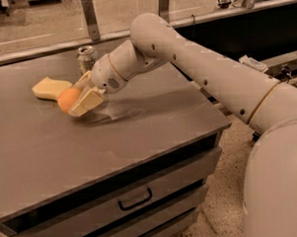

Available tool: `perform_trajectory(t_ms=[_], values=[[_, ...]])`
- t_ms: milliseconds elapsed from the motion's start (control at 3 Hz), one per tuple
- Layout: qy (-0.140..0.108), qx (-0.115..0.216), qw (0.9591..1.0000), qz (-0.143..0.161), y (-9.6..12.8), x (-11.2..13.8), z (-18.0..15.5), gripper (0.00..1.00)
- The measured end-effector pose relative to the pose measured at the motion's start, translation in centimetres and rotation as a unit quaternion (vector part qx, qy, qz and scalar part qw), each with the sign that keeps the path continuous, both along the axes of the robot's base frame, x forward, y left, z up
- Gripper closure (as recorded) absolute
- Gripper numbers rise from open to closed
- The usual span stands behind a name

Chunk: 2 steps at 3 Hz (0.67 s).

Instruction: Pick orange

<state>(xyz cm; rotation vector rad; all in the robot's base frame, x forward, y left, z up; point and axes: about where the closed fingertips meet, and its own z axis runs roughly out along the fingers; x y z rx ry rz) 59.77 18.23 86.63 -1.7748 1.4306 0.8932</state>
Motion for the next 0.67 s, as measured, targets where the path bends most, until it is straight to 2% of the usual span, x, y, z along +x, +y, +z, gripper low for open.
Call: perform_trajectory(t_ms=[333,667], values=[[0.022,0.046,0.9986,0.014,-0.9,0.4,2.5,1.0],[0.037,0.083,0.9947,0.048,-1.9,0.6,5.1,1.0]])
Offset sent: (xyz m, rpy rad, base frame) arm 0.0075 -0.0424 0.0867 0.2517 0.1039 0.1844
